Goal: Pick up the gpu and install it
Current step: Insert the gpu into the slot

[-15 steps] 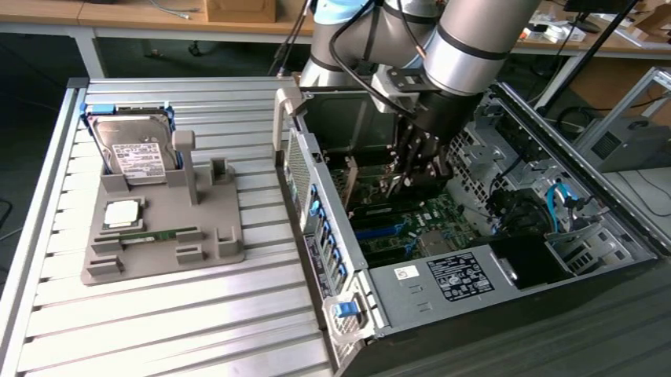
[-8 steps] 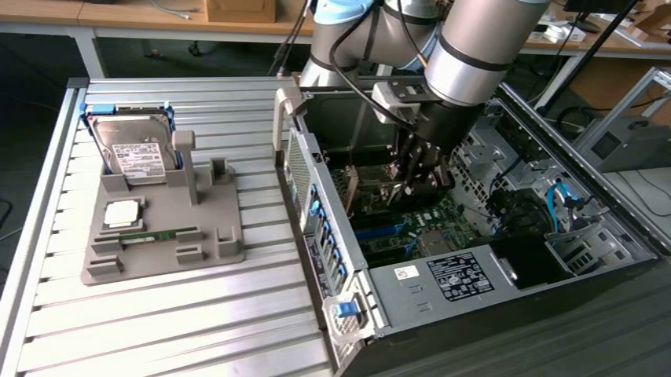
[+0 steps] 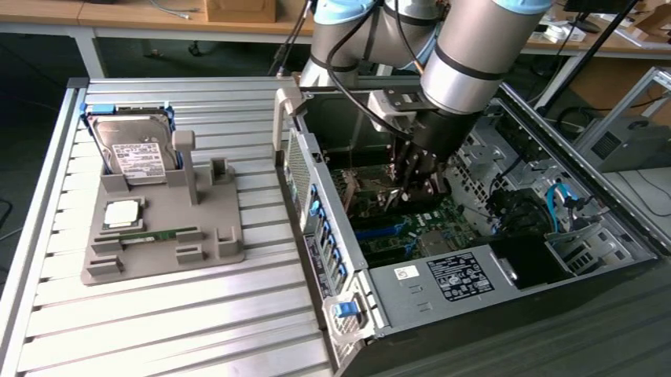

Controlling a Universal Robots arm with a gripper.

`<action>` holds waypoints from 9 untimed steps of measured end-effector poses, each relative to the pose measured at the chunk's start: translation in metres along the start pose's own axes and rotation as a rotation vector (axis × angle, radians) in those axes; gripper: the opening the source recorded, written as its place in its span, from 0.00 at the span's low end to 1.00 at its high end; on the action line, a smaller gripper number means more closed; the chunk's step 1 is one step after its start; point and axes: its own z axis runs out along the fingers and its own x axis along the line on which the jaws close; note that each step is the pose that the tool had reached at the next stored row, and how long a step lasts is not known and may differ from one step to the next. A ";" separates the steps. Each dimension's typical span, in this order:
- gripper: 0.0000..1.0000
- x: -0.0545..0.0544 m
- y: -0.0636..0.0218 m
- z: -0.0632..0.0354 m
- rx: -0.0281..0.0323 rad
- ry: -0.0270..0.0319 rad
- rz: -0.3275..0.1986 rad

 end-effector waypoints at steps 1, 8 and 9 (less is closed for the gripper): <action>0.27 0.001 0.0002 0.0010 0.0001 -0.0002 0.000; 0.27 0.003 0.0013 0.0076 0.0001 -0.0004 0.000; 0.27 0.003 0.0018 0.0083 0.0002 -0.0003 0.000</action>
